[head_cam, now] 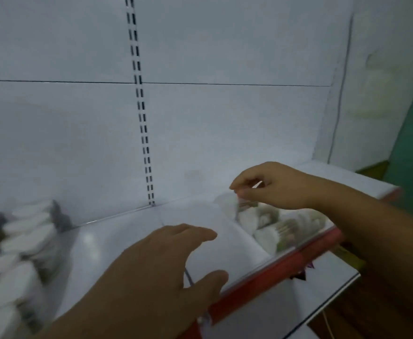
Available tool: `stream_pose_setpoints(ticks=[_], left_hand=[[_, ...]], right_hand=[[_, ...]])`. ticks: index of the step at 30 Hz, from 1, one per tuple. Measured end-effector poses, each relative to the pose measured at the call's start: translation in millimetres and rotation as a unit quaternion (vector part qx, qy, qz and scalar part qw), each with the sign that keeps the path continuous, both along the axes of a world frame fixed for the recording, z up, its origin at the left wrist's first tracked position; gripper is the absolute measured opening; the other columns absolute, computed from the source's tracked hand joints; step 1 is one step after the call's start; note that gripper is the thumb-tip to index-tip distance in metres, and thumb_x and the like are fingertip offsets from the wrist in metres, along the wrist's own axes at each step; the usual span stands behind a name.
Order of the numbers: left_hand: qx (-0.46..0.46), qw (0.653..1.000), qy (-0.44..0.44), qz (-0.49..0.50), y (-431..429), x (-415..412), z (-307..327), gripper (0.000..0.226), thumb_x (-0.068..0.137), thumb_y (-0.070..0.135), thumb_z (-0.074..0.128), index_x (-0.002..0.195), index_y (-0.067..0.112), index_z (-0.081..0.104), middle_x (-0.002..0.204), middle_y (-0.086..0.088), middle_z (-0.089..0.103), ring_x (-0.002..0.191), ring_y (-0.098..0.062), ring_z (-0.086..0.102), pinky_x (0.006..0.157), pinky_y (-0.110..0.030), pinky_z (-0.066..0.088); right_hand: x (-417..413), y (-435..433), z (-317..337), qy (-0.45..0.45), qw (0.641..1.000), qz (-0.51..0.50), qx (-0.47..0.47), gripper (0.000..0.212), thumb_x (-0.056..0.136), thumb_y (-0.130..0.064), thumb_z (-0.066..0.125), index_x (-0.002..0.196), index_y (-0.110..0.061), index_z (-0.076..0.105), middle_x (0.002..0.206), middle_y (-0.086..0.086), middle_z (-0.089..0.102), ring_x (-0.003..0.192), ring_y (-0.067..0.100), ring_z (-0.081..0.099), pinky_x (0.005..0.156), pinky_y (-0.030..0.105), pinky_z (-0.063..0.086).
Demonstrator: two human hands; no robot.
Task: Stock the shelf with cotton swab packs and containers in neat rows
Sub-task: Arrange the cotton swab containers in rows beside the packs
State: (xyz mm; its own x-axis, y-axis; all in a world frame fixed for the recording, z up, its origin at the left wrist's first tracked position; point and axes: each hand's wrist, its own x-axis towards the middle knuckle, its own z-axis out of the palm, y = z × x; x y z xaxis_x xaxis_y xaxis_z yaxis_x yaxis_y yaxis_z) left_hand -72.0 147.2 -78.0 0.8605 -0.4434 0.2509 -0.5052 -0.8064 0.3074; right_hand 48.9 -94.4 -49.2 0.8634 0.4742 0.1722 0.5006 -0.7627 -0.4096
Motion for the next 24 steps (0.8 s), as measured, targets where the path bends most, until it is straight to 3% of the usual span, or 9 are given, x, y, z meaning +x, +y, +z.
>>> stream_pose_setpoints(ticks=[3, 6, 9, 11, 14, 16, 19, 21, 24], left_hand=[[-0.007, 0.999, 0.038, -0.017, -56.8, 36.5, -13.4, 0.051, 0.075, 0.078, 0.044, 0.123, 0.068, 0.028, 0.131, 0.047, 0.028, 0.118, 0.021, 0.026, 0.105, -0.014, 0.022], [0.005, 1.0, 0.009, -0.009, -110.9, 68.8, -28.8, 0.066, 0.077, 0.07, 0.053, 0.137, 0.052, 0.032, 0.134, 0.035, 0.034, 0.126, 0.005, 0.033, 0.097, -0.015, 0.024], [0.029, 0.999, -0.028, -0.001, -152.3, 94.6, -46.3, 0.06, 0.077, 0.067, 0.056, 0.131, 0.046, 0.039, 0.128, 0.027, 0.043, 0.122, -0.004, 0.039, 0.095, -0.02, 0.035], [0.05, 0.998, -0.038, 0.014, -167.0, 107.0, -62.3, 0.054, 0.08, 0.064, 0.056, 0.128, 0.041, 0.047, 0.127, 0.021, 0.048, 0.118, -0.006, 0.042, 0.096, -0.023, 0.04], [-0.103, 0.994, 0.012, 0.043, -166.6, 112.2, -78.9, 0.037, 0.077, 0.063, 0.063, 0.11, 0.045, 0.061, 0.107, 0.026, 0.061, 0.096, 0.006, 0.054, 0.077, -0.007, 0.039], [-0.305, 0.946, 0.1, 0.05, -160.9, 109.1, -81.4, 0.031, 0.075, 0.062, 0.068, 0.099, 0.043, 0.068, 0.094, 0.02, 0.071, 0.085, 0.001, 0.065, 0.071, -0.013, 0.049], [-0.567, 0.795, 0.207, 0.061, -152.1, 108.2, -80.1, 0.035, 0.073, 0.045, 0.074, 0.096, 0.018, 0.075, 0.101, -0.009, 0.074, 0.096, -0.028, 0.07, 0.073, -0.033, 0.058], [-0.655, 0.719, 0.217, 0.083, -147.6, 111.0, -78.1, 0.037, 0.068, 0.039, 0.072, 0.092, 0.01, 0.077, 0.103, -0.016, 0.073, 0.097, -0.03, 0.07, 0.066, -0.03, 0.058], [-0.722, 0.639, 0.243, 0.111, -143.1, 114.6, -79.1, 0.038, 0.075, 0.029, 0.066, 0.102, 0.004, 0.071, 0.107, -0.019, 0.071, 0.097, -0.032, 0.07, 0.064, -0.032, 0.058]], right_hand=[[-0.9, -92.8, -10.7, 0.005, 0.997, -0.064, 0.041, 0.017, 0.087, -0.031, 0.065, 0.102, -0.04, 0.063, 0.105, -0.016, 0.067, 0.097, -0.004, 0.059, 0.087, 0.014, 0.048], [5.1, -147.5, -38.0, 0.051, 0.993, -0.082, 0.075, 0.034, 0.08, -0.041, 0.069, 0.111, -0.046, 0.054, 0.115, -0.027, 0.056, 0.106, -0.011, 0.052, 0.089, 0.012, 0.043], [17.3, -170.5, -67.4, 0.108, 0.991, -0.057, 0.061, 0.053, 0.074, -0.057, 0.068, 0.121, -0.051, 0.045, 0.116, -0.04, 0.043, 0.105, -0.02, 0.044, 0.091, 0.012, 0.039], [27.5, -180.7, -85.2, 0.13, 0.989, -0.044, 0.06, 0.045, 0.078, -0.045, 0.073, 0.117, -0.046, 0.049, 0.114, -0.028, 0.054, 0.1, -0.008, 0.055, 0.09, 0.021, 0.048], [36.5, -193.9, -106.2, 0.112, 0.98, -0.06, 0.155, 0.046, 0.073, -0.04, 0.079, 0.111, -0.038, 0.054, 0.104, -0.013, 0.063, 0.093, 0.004, 0.062, 0.082, 0.027, 0.053], [36.9, -198.5, -114.2, 0.123, 0.956, -0.076, 0.254, 0.052, 0.064, -0.053, 0.077, 0.107, -0.036, 0.053, 0.097, -0.012, 0.068, 0.085, 0.005, 0.065, 0.07, 0.021, 0.052], [33.4, -194.3, -121.2, 0.125, 0.932, -0.084, 0.329, 0.059, 0.056, -0.062, 0.071, 0.104, -0.033, 0.054, 0.093, -0.019, 0.07, 0.079, 0.001, 0.067, 0.062, 0.015, 0.049], [32.3, -187.1, -123.7, 0.092, 0.934, -0.096, 0.333, 0.055, 0.057, -0.064, 0.066, 0.104, -0.038, 0.054, 0.092, -0.027, 0.068, 0.079, -0.003, 0.066, 0.064, 0.017, 0.048], [29.9, -178.0, -123.3, 0.044, 0.941, -0.122, 0.313, 0.043, 0.06, -0.07, 0.057, 0.099, -0.053, 0.051, 0.089, -0.039, 0.062, 0.077, -0.012, 0.061, 0.064, 0.021, 0.045]])
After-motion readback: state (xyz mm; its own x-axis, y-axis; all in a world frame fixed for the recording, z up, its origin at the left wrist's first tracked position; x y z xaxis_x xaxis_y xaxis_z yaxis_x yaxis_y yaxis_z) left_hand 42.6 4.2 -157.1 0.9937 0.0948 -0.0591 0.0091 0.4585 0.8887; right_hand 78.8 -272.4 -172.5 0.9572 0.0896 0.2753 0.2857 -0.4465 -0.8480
